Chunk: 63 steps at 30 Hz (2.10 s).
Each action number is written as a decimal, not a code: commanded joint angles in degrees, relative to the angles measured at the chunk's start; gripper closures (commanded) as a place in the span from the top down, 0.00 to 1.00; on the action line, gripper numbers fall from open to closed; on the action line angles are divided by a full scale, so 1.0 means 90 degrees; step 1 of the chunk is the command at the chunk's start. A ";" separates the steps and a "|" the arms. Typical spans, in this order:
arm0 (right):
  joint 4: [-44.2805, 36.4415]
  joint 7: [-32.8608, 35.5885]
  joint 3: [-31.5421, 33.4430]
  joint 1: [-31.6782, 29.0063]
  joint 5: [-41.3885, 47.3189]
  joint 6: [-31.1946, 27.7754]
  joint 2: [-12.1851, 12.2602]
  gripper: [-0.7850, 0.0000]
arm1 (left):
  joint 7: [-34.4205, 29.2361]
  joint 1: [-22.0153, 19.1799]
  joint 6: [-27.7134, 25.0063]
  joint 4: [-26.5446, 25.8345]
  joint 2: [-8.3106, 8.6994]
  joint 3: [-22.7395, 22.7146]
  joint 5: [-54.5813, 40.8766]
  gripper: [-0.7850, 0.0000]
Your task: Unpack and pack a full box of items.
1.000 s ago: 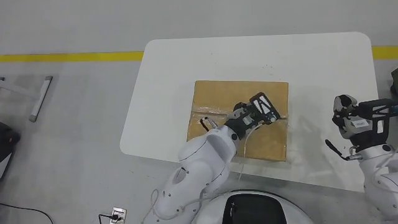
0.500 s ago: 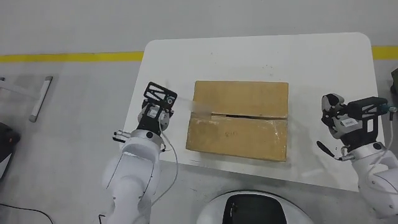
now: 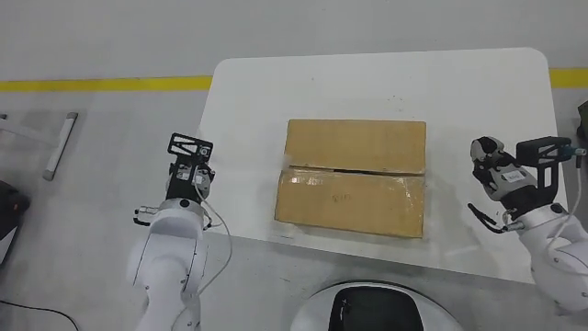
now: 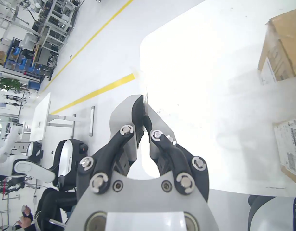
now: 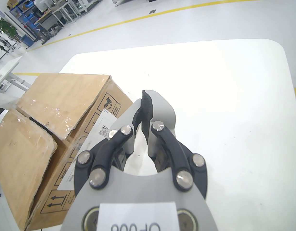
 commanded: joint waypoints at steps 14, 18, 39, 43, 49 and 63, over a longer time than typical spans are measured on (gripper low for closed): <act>0.0002 0.0089 0.0018 0.0016 -0.0041 0.0094 -0.0002 0.00 | -0.0104 -0.0173 0.0088 0.0302 0.0083 -0.0728 -0.0410 1.00; 0.0005 0.0089 -0.0012 0.0050 -0.0059 0.0109 -0.0004 0.00 | -0.0096 -0.0144 0.0013 0.0185 0.0104 -0.0831 -0.0612 1.00; -0.0081 -0.0110 -0.0001 -0.0035 0.0084 -0.0054 -0.0018 0.00 | 0.0561 -0.0008 0.0397 -0.0504 0.0194 -0.1506 -0.1842 1.00; -0.0102 -0.0033 0.0034 -0.0059 0.0353 -0.0107 -0.0022 0.00 | 0.0608 -0.0003 0.0463 -0.0666 0.0222 -0.1757 -0.2048 1.00; -0.0221 -0.0011 0.0088 -0.0074 0.0555 -0.0333 -0.0015 0.00 | 0.0677 0.0040 0.0417 -0.0907 0.0256 -0.1905 -0.2535 1.00; -0.0250 -0.0171 0.0090 -0.0153 0.0304 -0.0318 -0.0015 0.00 | 0.0436 -0.0280 -0.0175 -0.1055 0.0328 -0.0149 -0.2599 1.00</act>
